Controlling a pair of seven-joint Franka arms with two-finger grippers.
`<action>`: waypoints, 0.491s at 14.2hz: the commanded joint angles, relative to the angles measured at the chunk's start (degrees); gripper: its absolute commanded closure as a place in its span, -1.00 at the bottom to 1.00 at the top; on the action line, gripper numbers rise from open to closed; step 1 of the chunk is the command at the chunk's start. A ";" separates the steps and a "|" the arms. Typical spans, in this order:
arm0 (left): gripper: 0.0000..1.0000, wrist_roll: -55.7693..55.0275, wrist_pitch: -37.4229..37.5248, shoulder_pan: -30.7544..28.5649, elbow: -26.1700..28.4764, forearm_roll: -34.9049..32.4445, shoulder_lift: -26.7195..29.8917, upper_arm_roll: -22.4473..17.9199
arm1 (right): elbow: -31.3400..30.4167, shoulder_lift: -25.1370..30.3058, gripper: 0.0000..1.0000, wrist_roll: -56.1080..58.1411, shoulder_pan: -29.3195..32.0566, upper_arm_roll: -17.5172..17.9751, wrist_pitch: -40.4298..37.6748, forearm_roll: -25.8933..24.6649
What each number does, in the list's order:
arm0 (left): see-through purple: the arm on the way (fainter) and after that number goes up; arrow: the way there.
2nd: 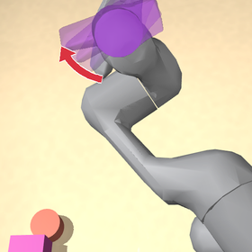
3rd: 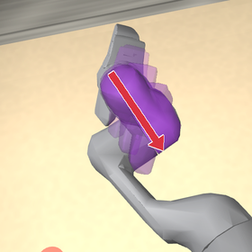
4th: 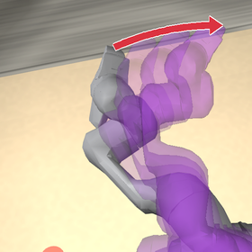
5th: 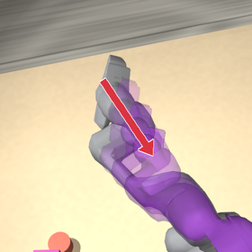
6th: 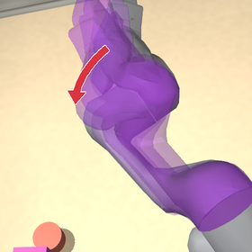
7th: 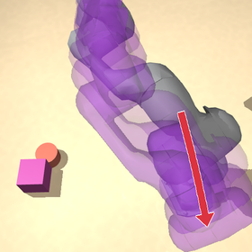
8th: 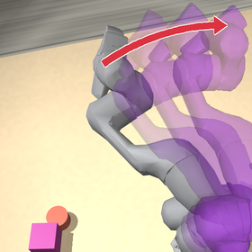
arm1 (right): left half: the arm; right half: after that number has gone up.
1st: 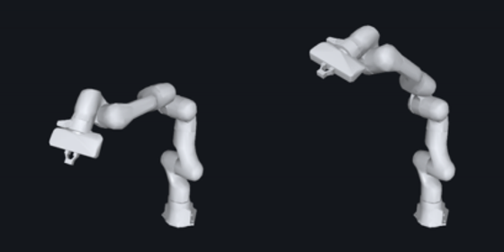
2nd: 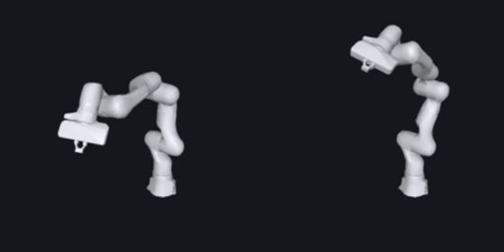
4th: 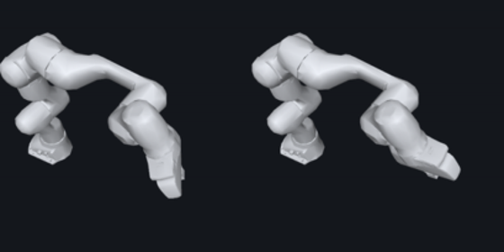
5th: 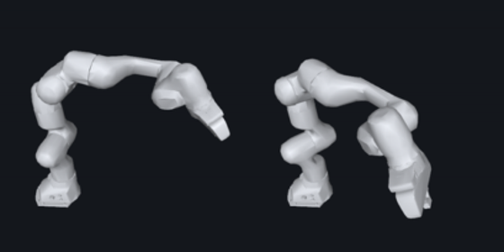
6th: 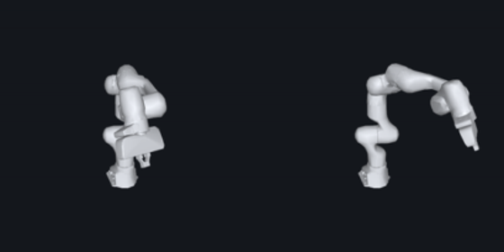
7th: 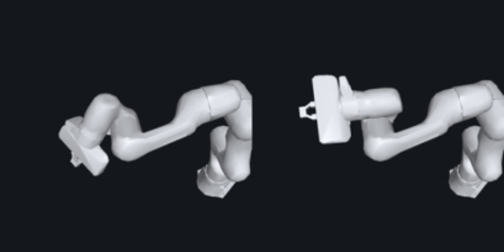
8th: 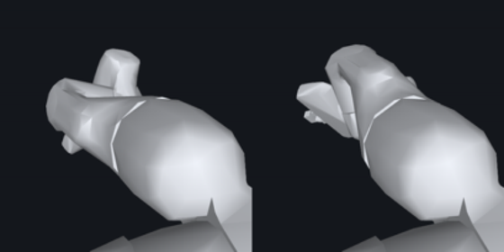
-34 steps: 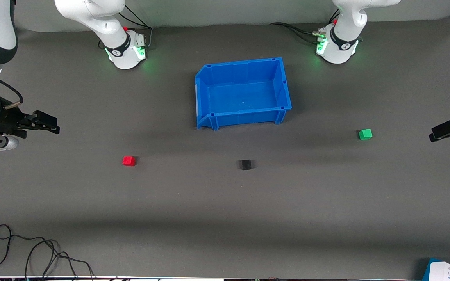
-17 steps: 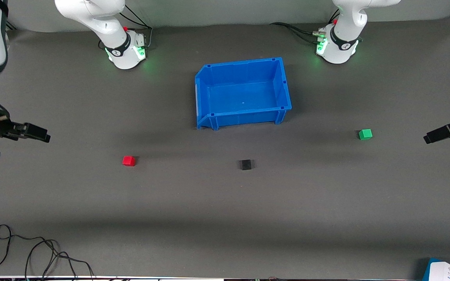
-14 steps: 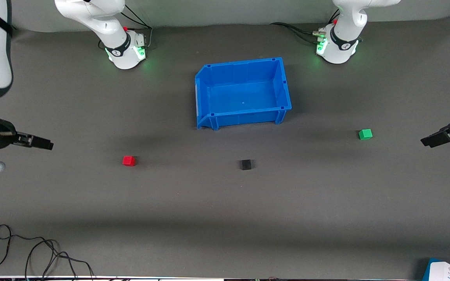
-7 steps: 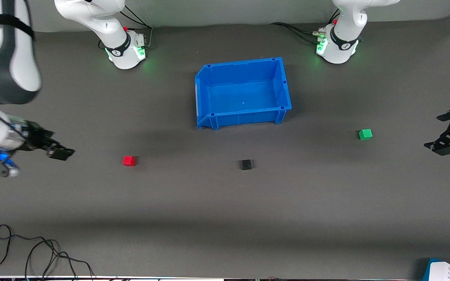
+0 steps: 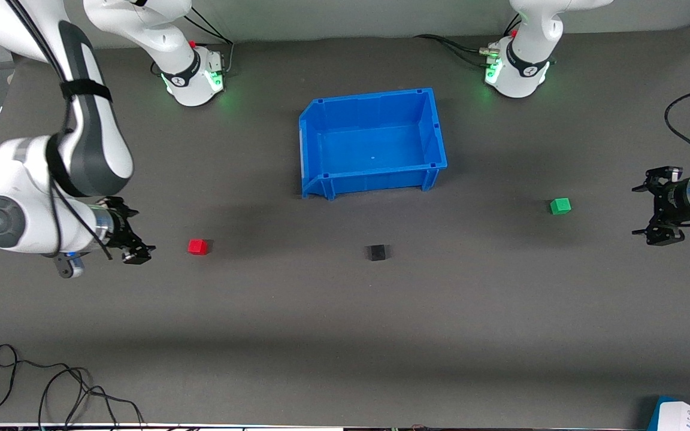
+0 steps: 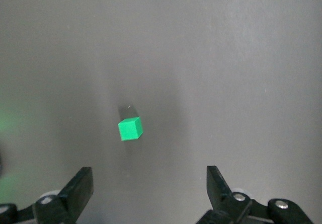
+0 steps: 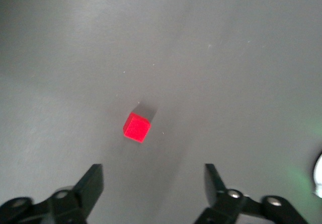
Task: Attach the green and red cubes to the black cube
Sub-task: 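Lower and close the right gripper on the red cube while the left grasps green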
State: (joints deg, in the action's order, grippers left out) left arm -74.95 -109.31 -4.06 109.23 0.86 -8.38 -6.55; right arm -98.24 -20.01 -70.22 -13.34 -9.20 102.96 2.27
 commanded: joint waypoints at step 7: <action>-0.97 -10.39 -25.93 -1.12 25.14 0.37 7.77 0.39 | -22.95 -0.02 -0.97 -9.23 -1.07 -0.29 32.62 1.94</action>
State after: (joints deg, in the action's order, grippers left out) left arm -82.57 -131.30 -5.87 129.93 0.98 -2.84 -6.16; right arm -118.19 -20.22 -77.95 -13.94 -9.16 130.28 2.46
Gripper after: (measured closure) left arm 0.013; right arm 0.026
